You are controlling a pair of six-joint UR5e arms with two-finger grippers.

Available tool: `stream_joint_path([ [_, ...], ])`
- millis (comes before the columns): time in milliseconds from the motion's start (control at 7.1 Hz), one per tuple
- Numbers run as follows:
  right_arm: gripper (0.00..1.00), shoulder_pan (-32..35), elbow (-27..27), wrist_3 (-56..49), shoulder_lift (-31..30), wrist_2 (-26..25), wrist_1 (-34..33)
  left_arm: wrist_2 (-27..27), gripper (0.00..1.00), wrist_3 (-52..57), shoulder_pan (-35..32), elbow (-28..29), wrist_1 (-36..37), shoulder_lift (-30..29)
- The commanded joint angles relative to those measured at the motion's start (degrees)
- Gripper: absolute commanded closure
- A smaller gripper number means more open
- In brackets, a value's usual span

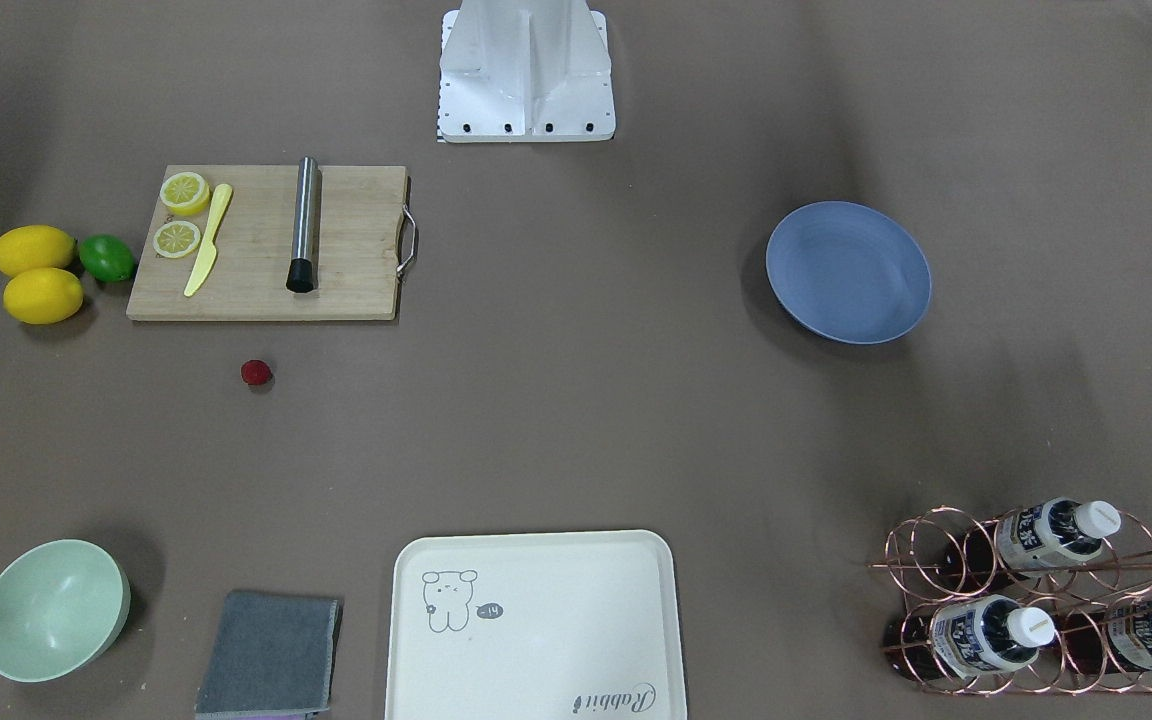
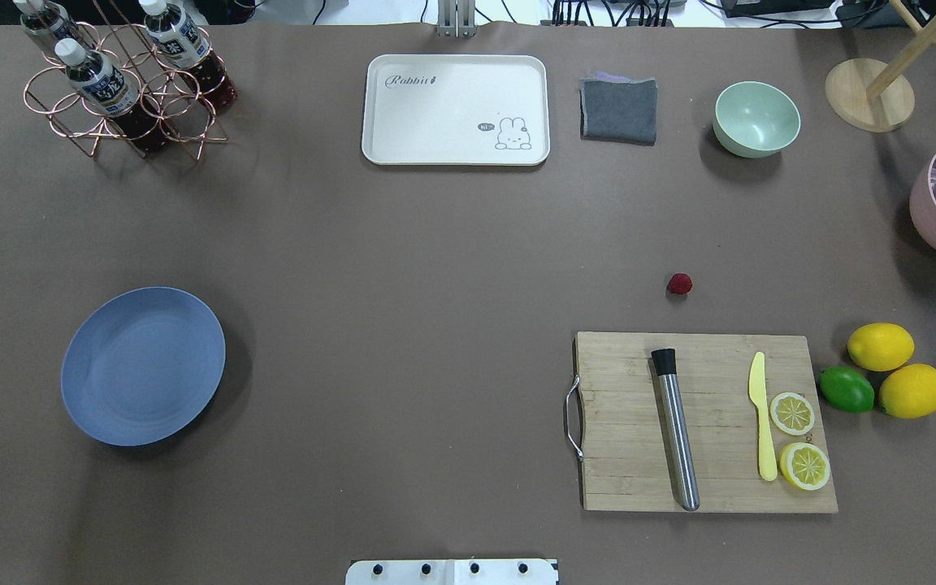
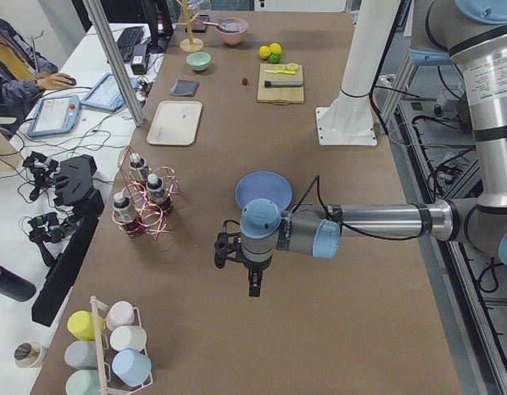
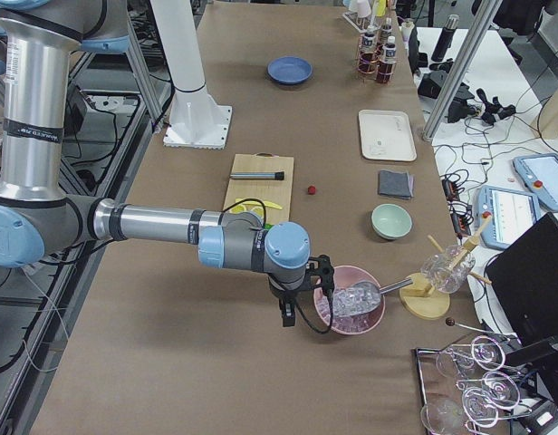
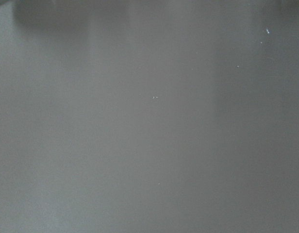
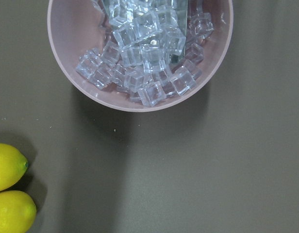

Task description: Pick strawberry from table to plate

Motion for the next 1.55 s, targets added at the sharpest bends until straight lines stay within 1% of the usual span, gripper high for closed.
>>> stream_joint_path([
  [0,0.00,0.0,0.6,0.4,-0.1,0.3,-0.1,-2.4,0.03,-0.3,0.0,0.0,0.5,1.1],
  [141,0.00,0.0,0.2,0.5,0.1,0.3,-0.2,-4.0,0.03,-0.3,0.4,0.8,0.5,0.7],
  [423,0.00,0.0,0.5,0.6,-0.1,2.4,-0.2,-4.0,0.03,0.0,1.3,1.4,0.4,0.9],
  [563,0.00,0.0,0.4,0.8,0.1,2.2,-0.2,-4.1,0.03,-1.4,1.5,0.2,0.4,1.1],
  [704,0.00,0.0,0.4,1.6,0.1,2.2,-0.1,-4.7,0.03,-6.3,3.7,-1.7,-0.3,0.4],
  [845,0.00,0.0,0.5,1.6,0.1,1.9,-0.1,-4.2,0.03,-13.7,8.8,-4.8,-1.1,-0.1],
  [986,0.00,0.0,0.7,1.6,0.2,1.8,-0.1,-4.0,0.03,-22.1,13.9,-5.0,-4.5,-1.7],
  [1127,0.00,-0.2,0.8,1.6,1.2,1.8,-0.1,-2.1,0.02,-26.6,18.6,-4.9,-9.3,-2.0],
  [1268,0.00,-1.0,0.7,2.8,2.0,2.5,-0.1,0.3,0.02,-34.5,23.1,-4.3,-16.5,-2.0],
  [1408,0.00,-2.5,2.2,5.6,2.0,2.8,0.0,4.8,0.02,-45.9,30.0,-1.3,-25.2,-4.0],
])
